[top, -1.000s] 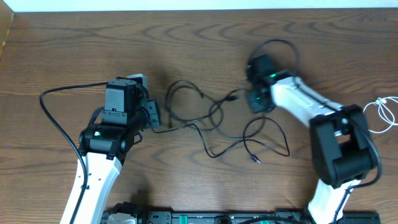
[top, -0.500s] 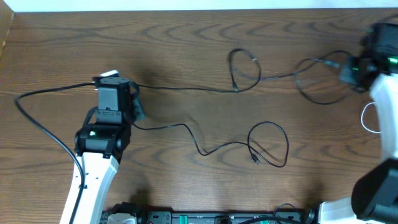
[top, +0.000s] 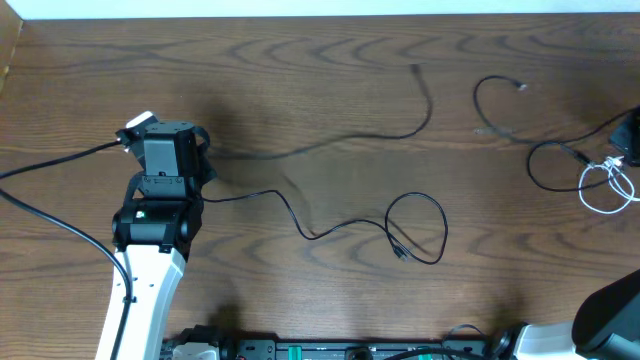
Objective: Untangle cables
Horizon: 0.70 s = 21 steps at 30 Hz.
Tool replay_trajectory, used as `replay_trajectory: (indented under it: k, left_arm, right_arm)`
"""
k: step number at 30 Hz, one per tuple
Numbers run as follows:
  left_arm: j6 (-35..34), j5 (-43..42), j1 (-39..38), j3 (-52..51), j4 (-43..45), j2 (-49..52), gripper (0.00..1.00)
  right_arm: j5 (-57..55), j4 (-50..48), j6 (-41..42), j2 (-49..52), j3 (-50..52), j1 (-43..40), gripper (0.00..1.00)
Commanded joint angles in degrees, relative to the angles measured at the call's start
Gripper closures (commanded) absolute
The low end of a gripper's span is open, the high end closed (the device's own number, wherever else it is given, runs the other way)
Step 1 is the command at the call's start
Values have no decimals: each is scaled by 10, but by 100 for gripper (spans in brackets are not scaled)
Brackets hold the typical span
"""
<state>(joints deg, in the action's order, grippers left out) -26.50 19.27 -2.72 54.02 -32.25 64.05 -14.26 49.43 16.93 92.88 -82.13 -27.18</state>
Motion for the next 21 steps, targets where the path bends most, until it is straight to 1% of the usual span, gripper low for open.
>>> replay_trajectory:
  k: [1,11,14,18,19,20,21]
  left_arm:
    - [-17,23,2,6,2,2,93]
    - [-19,21,2,6,-2,3,92]
    - [-19,-1,2,6,-2,3,92]
    - [-19,-36,2,6,0,3,92]
    - [-19,-43,2,6,2,3,92]
    - [-19,-52,2,6,4,3,92]
    - [-19,-64,1,6,6,3,92]
  right_arm:
    - [-27,-5,33,-11,-7,-30,99]
    - [-108,2,88,-12,-7,-96,99]
    - [-101,-1,108,-12,-7,-112,99]
    - [-56,-10,105,-12,-7,-118,98]
    - [-33,-16,99,-12,-7,-117,97]
    - [-2,-22,91,-12,-7,-117,91]
    - [41,-29,79,-12,-7,-117,82]
